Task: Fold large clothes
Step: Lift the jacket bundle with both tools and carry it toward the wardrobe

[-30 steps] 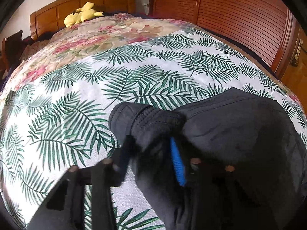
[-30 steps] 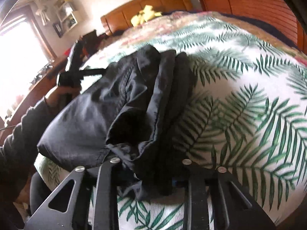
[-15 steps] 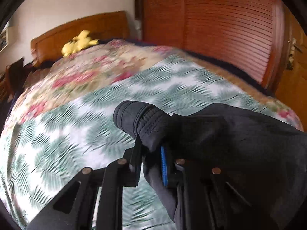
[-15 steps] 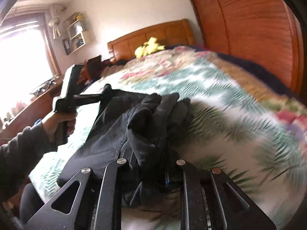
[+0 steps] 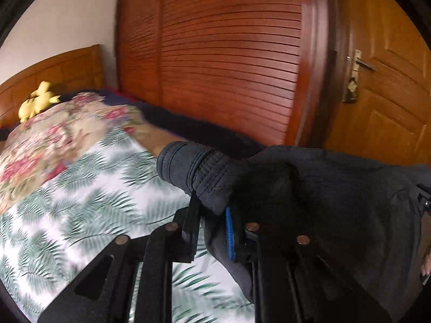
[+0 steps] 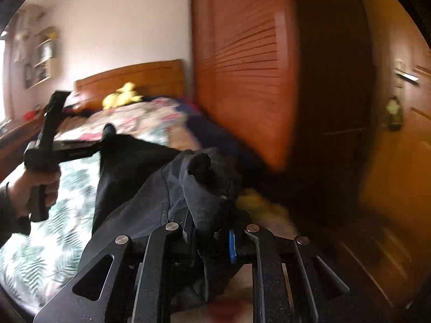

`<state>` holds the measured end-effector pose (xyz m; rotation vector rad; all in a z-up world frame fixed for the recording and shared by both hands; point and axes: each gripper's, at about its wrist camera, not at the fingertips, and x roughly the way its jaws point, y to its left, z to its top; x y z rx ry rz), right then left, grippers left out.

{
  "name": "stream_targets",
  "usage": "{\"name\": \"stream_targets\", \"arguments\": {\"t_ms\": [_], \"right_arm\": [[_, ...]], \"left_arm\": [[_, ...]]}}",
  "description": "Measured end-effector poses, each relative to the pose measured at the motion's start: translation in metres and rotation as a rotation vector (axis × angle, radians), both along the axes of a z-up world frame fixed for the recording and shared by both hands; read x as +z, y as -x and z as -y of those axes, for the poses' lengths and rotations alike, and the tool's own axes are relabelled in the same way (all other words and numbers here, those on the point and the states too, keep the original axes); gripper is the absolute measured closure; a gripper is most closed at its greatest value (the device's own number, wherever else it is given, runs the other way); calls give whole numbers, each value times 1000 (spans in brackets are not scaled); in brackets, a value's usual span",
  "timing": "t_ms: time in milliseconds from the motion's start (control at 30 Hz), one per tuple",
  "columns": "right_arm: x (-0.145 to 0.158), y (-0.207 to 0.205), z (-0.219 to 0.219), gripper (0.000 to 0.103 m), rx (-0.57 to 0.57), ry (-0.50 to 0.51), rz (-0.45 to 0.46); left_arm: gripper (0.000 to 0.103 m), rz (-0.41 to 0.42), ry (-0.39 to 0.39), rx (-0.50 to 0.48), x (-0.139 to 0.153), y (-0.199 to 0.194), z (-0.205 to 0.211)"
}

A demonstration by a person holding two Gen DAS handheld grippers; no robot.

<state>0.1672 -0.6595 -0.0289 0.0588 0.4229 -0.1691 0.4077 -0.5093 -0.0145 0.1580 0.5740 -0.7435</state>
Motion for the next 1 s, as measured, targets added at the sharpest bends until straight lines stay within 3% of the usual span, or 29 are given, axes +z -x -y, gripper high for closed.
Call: {"name": "stream_targets", "arguments": {"t_ms": [200,300,433,600,767,1000], "right_arm": [[-21,29,45,88,-119,-13,-43],[-46,32,51,82,-163,-14,-92],[-57,37,59,62,-226,-29,-121],[-37,46,59,56,-279,6,-101],[-14,46,38,49,-268,63,-55],[-42,-3,38,49,-198,-2,-192]], "left_arm": [[89,45,-84,-22,-8,13,34],[87,13,-92,-11,-15,11,29],[84,-34,-102,13,-24,12,11],[84,-38,-123,12,-26,37,-20],[84,51,-136,11,-19,77,-59],[80,57,-88,0,-3,117,-113]]}}
